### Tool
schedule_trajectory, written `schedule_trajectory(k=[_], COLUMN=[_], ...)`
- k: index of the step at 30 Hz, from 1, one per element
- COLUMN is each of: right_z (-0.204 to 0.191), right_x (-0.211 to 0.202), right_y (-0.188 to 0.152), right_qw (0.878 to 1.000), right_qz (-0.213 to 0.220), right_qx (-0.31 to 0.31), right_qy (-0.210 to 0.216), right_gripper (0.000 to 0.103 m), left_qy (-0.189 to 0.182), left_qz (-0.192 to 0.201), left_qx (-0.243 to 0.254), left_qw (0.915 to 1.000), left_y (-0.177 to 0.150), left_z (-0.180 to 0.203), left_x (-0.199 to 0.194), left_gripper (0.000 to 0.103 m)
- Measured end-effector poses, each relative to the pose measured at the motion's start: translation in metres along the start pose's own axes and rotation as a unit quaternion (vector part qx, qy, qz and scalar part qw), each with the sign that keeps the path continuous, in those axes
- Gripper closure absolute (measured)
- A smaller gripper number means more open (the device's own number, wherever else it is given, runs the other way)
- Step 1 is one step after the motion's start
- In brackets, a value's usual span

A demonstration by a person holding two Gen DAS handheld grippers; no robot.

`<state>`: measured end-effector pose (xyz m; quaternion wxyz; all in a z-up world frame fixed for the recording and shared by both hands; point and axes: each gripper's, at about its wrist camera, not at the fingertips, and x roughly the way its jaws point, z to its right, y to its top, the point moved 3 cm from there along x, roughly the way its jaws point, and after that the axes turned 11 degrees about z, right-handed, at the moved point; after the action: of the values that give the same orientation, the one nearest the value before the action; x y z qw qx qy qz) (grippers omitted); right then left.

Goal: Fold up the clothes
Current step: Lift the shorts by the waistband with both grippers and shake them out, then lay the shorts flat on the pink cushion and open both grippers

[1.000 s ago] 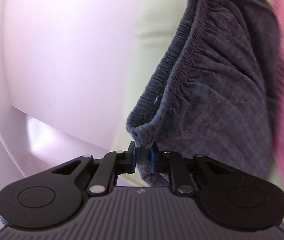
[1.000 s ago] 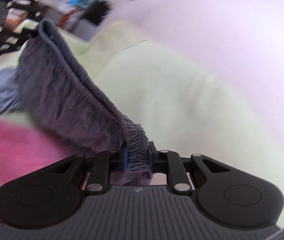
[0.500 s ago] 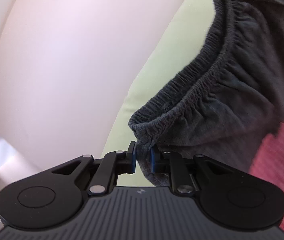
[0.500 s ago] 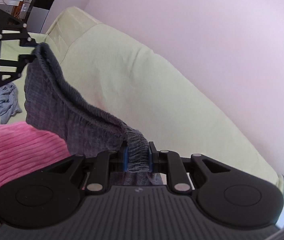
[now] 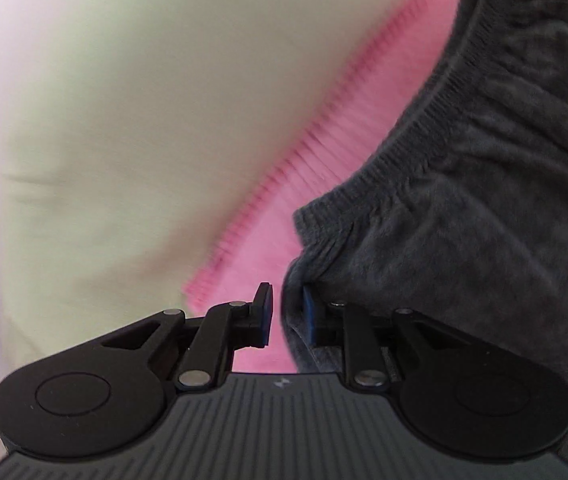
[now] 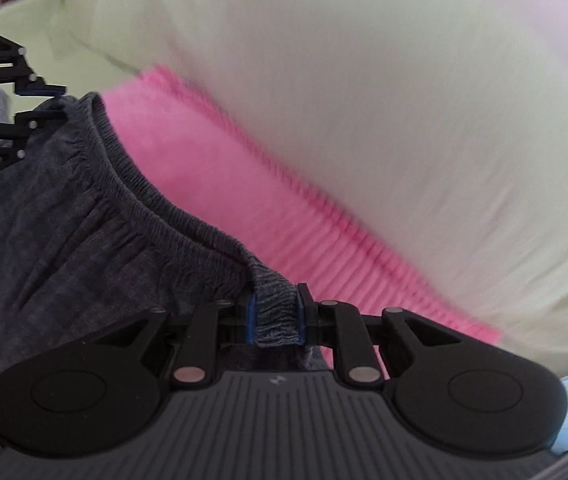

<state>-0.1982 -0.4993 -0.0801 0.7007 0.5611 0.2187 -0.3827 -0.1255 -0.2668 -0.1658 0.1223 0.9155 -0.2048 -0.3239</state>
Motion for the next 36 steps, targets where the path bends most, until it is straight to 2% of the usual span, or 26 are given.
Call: schedule_trajectory(k=[3, 6, 8, 9, 10, 12, 13, 14, 16, 17, 20, 23, 25, 27, 29, 30, 31, 33, 36], right_z=[0.011, 0.031, 0.037, 0.042, 0.047, 0.062, 0.067, 0.071, 0.070, 0.065, 0.053, 0.050, 0.045, 0.045, 0.048, 0.047, 0.045, 0.035, 0.037], right_x=[0.061, 0.092, 0.104, 0.106, 0.107, 0.084, 0.066, 0.042, 0.030, 0.023, 0.027, 0.047, 0.063, 0.084, 0.082, 0.081, 0.076, 0.075, 0.066], right_y=[-0.021, -0.021, -0.028, -0.029, -0.030, -0.035, -0.040, -0.049, -0.056, -0.063, -0.070, -0.068, -0.070, -0.071, -0.074, -0.074, -0.072, -0.064, -0.052], right_qw=[1.000, 0.998, 0.997, 0.997, 0.996, 0.991, 0.988, 0.983, 0.977, 0.972, 0.973, 0.973, 0.973, 0.973, 0.970, 0.967, 0.967, 0.974, 0.973], right_qz=[-0.008, -0.003, -0.028, -0.024, -0.019, -0.003, 0.004, 0.015, 0.027, 0.032, 0.030, 0.037, 0.026, 0.019, 0.020, 0.016, 0.022, 0.031, 0.051], right_qx=[0.006, 0.059, 0.066, 0.073, 0.080, 0.113, 0.137, 0.173, 0.213, 0.231, 0.225, 0.219, 0.219, 0.217, 0.226, 0.234, 0.231, 0.206, 0.208], right_qy=[-0.016, -0.007, -0.017, -0.031, -0.045, -0.067, -0.075, -0.061, -0.014, 0.010, 0.036, 0.055, 0.062, 0.072, 0.086, 0.104, 0.103, 0.091, 0.081], right_gripper=[0.088, 0.087, 0.061, 0.042, 0.037, 0.037, 0.037, 0.037, 0.036, 0.036, 0.036, 0.036, 0.036, 0.038, 0.068, 0.094, 0.093, 0.094, 0.094], left_qy=[0.019, 0.027, 0.021, 0.006, -0.015, -0.061, -0.094, -0.124, -0.179, -0.186, -0.209, -0.259, -0.278, -0.284, -0.279, -0.268, -0.257, -0.238, -0.199], left_qz=[-0.016, -0.027, -0.020, -0.014, -0.008, 0.001, 0.007, 0.015, 0.028, 0.027, 0.009, -0.017, -0.031, -0.032, -0.026, -0.020, -0.014, -0.001, 0.024], left_qx=[0.014, -0.005, -0.029, -0.048, -0.068, -0.095, -0.112, -0.128, -0.164, -0.171, -0.203, -0.227, -0.235, -0.255, -0.272, -0.271, -0.270, -0.268, -0.262], left_qw=[0.9996, 0.9992, 0.9991, 0.9987, 0.9975, 0.9936, 0.9892, 0.9839, 0.9698, 0.9671, 0.9567, 0.9385, 0.9309, 0.9237, 0.9209, 0.9241, 0.9278, 0.9336, 0.9442], left_y=[0.009, 0.002, -0.003, -0.003, -0.002, 0.006, 0.005, 0.004, 0.001, 0.002, 0.006, -0.004, -0.012, -0.013, -0.013, -0.012, -0.011, -0.009, -0.002], left_z=[0.017, -0.014, -0.033, -0.042, -0.053, -0.066, -0.071, -0.073, -0.072, -0.070, -0.066, -0.054, -0.045, -0.044, -0.044, -0.043, -0.042, -0.042, -0.050], left_x=[0.045, 0.082, 0.081, 0.073, 0.057, 0.058, 0.051, 0.041, 0.024, 0.025, 0.041, 0.080, 0.098, 0.104, 0.101, 0.098, 0.095, 0.090, 0.088], left_gripper=[0.086, 0.083, 0.083, 0.082, 0.080, 0.075, 0.068, 0.062, 0.058, 0.058, 0.058, 0.058, 0.056, 0.063, 0.087, 0.090, 0.095, 0.095, 0.095])
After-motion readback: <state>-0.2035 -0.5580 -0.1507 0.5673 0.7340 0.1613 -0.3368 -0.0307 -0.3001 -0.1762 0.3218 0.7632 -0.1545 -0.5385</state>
